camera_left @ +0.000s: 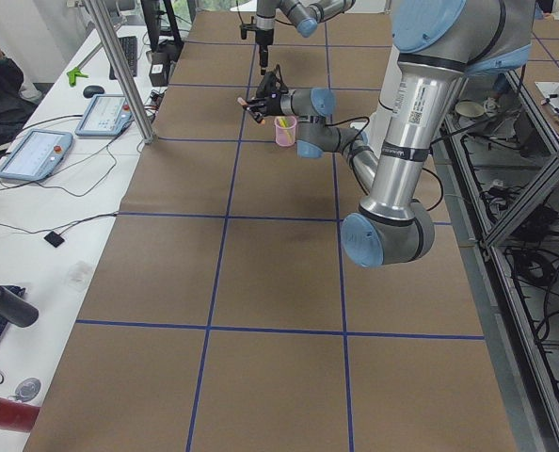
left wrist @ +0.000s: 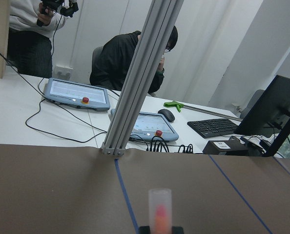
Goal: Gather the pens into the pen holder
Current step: 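Carry the orange marker to the cup while the right nears the purple marker, then lower the orange marker into the cup while the right descends onto the purple marker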
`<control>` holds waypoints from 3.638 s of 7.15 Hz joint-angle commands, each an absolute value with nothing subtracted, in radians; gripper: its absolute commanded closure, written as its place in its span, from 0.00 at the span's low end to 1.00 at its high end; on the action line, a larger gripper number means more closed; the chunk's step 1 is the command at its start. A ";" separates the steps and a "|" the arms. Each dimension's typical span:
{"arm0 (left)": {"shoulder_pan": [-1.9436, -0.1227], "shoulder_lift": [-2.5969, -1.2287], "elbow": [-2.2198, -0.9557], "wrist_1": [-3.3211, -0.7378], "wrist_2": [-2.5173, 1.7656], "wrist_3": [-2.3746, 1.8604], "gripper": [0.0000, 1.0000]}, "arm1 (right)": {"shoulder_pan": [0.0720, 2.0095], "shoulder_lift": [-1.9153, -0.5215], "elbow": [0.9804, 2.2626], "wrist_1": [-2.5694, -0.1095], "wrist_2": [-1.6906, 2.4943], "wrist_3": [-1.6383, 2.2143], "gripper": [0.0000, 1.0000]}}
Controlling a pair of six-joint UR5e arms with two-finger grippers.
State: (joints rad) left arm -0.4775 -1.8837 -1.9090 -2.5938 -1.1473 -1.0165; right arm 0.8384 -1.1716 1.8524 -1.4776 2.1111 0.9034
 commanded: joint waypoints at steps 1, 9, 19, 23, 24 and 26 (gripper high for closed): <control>-0.393 -1.929 -1.895 -2.634 -1.117 -1.011 1.00 | 0.835 -1.152 1.792 -1.477 2.112 1.056 0.00; -0.331 -2.057 -1.734 -2.634 -1.072 -1.008 1.00 | 0.715 -1.003 1.546 -1.431 2.103 1.195 0.01; -0.311 -2.122 -1.623 -2.635 -1.074 -1.009 1.00 | 0.670 -1.019 1.531 -1.431 2.095 1.197 0.01; -0.282 -2.118 -1.615 -2.637 -1.068 -1.009 1.00 | 0.670 -1.020 1.529 -1.431 2.095 1.195 0.01; -0.281 -2.118 -1.615 -2.638 -1.069 -1.011 0.69 | 0.670 -1.022 1.529 -1.431 2.095 1.195 0.01; -0.281 -2.125 -1.617 -2.640 -1.068 -1.009 0.00 | 0.667 -1.025 1.522 -1.431 2.095 1.192 0.01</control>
